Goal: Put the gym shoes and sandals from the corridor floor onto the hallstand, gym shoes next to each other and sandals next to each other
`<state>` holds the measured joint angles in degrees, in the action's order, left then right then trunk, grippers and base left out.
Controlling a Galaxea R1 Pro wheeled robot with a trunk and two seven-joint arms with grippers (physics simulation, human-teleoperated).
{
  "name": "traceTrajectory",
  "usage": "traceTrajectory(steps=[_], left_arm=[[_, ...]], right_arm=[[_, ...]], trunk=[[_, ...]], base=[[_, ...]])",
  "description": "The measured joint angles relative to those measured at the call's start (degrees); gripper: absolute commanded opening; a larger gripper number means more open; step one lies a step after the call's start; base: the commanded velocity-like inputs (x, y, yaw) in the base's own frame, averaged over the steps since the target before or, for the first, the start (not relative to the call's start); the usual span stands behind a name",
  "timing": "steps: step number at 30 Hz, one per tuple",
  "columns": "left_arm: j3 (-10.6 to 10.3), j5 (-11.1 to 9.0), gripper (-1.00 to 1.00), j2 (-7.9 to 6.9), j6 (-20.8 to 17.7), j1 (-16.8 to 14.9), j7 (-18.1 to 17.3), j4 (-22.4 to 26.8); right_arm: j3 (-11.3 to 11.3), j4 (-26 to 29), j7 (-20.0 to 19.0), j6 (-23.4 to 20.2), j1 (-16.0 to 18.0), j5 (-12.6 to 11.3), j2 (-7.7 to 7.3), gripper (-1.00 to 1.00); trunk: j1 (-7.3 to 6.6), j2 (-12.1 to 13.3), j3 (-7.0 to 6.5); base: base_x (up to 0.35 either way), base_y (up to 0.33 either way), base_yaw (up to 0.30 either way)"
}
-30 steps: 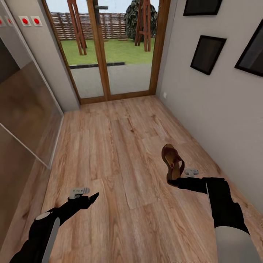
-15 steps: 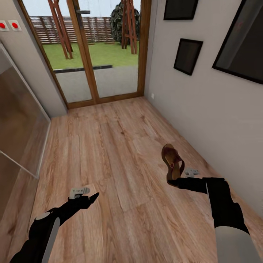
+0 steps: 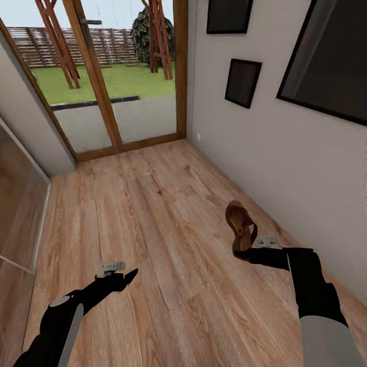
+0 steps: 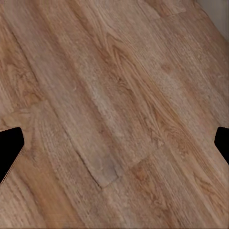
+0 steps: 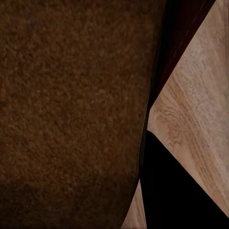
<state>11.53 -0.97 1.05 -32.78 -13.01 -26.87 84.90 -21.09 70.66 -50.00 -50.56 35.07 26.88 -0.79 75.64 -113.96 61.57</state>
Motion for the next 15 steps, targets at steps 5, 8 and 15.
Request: traceTrajectory(steps=[5, 8, 15], left_arm=[[-0.01, 0.02, 1.00, 0.00, 0.00, 0.00, -0.02, 0.00], [0.00, 0.01, 1.00, 0.00, 0.00, 0.00, -0.02, 0.00], [0.07, 0.06, 1.00, 0.00, 0.00, 0.00, -0.02, 0.00]], right_arm=[[0.00, 0.00, 0.00, 0.00, -0.02, 0.00, 0.00, -1.00], [0.00, 0.02, -0.01, 0.00, -0.01, -0.01, 0.00, -1.00], [0.00, 0.00, 0.01, 0.00, 0.00, 0.00, 0.00, -1.00]], trunk=[[0.00, 0.00, -0.31], [0.00, 0.00, -0.50], [0.00, 0.00, -0.94]], base=[[0.129, 0.067, -0.207], [0.040, 0.016, -0.207], [0.010, 0.004, -0.207]])
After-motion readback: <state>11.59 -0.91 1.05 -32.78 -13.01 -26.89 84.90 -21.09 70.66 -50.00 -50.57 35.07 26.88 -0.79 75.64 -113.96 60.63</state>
